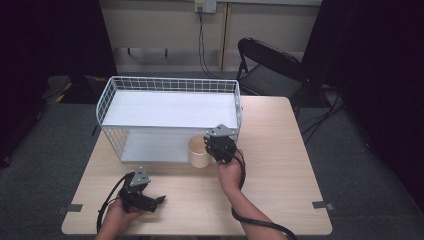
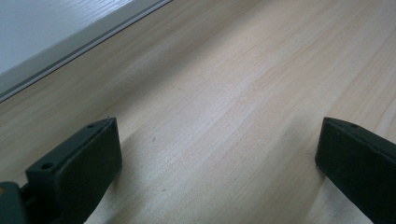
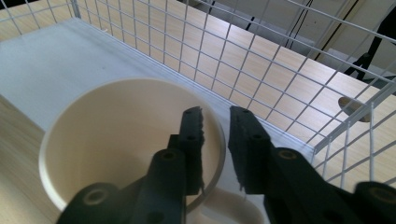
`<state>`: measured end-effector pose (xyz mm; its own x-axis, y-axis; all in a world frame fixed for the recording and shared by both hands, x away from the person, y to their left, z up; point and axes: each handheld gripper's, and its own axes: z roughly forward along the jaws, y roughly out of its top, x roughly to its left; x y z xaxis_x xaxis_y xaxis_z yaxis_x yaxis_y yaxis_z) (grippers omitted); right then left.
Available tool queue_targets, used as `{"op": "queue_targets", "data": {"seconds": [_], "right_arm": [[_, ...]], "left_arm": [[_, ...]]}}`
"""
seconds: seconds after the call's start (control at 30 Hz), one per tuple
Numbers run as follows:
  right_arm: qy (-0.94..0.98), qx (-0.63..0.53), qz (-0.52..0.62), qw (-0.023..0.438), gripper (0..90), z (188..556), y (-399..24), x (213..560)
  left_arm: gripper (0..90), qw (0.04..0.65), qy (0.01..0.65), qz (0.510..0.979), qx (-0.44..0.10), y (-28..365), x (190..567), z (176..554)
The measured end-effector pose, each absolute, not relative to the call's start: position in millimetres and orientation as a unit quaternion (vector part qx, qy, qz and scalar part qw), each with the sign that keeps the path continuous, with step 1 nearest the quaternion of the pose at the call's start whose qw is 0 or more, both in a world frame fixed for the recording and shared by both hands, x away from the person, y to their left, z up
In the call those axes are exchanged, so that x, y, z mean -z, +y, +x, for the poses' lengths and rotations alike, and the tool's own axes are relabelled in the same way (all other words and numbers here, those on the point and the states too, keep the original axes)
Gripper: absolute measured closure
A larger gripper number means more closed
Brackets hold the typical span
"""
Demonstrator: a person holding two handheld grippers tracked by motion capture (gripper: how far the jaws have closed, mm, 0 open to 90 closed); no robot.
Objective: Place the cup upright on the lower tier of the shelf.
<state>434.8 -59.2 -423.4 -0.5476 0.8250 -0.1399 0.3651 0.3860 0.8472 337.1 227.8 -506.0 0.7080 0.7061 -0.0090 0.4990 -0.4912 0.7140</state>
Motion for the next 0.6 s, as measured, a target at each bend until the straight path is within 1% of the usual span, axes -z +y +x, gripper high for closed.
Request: {"op": "queue_targets", "data": {"seconds": [0.1,0.13,0.17,0.2,0.23,0.3,0.33,0.37,0.4,0.43,0.47,0.5,0.53,0.57,0.6], "right_arm": [[0.783,-0.404,0.381,0.28,69.1,434,-60,423],[0.785,-0.405,0.382,0.272,64.9,434,-61,422],[0.785,-0.405,0.382,0.272,64.9,434,-61,422],[0.783,-0.407,0.385,0.269,61.5,433,-63,419],[0.783,-0.407,0.385,0.269,61.5,433,-63,419],[0.779,-0.415,0.393,0.256,57.7,432,-65,417],[0.776,-0.423,0.397,0.248,54.0,430,-67,414],[0.776,-0.423,0.397,0.248,54.0,430,-67,414],[0.775,-0.423,0.397,0.251,51.9,428,-68,413],[0.775,-0.425,0.395,0.248,46.2,425,-69,411],[0.775,-0.428,0.396,0.245,44.2,424,-69,410],[0.775,-0.428,0.396,0.245,44.2,424,-69,410],[0.776,-0.43,0.398,0.234,38.7,421,-71,409],[0.776,-0.43,0.398,0.234,38.7,421,-71,409],[0.776,-0.434,0.4,0.225,33.9,419,-72,407]], "left_arm": [[0.0,0.359,0.354,0.851,-0.144,228,506,337],[0.0,0.359,0.354,0.852,-0.144,228,506,337],[0.0,0.359,0.354,0.852,-0.144,228,506,337],[0.0,0.359,0.354,0.852,-0.144,228,506,337],[0.0,0.359,0.354,0.852,-0.144,228,506,337],[0.0,0.359,0.354,0.852,-0.144,228,506,337],[0.0,0.359,0.354,0.852,-0.144,228,506,337],[0.0,0.359,0.354,0.852,-0.144,228,506,337],[0.0,0.359,0.354,0.852,-0.144,228,506,337],[0.0,0.359,0.354,0.852,-0.144,228,506,337],[0.0,0.359,0.354,0.852,-0.144,228,506,337],[0.0,0.359,0.354,0.852,-0.144,228,506,337],[0.0,0.359,0.354,0.852,-0.144,228,506,337],[0.0,0.359,0.354,0.852,-0.144,228,506,337],[0.0,0.359,0.354,0.852,-0.144,228,506,337]]}}
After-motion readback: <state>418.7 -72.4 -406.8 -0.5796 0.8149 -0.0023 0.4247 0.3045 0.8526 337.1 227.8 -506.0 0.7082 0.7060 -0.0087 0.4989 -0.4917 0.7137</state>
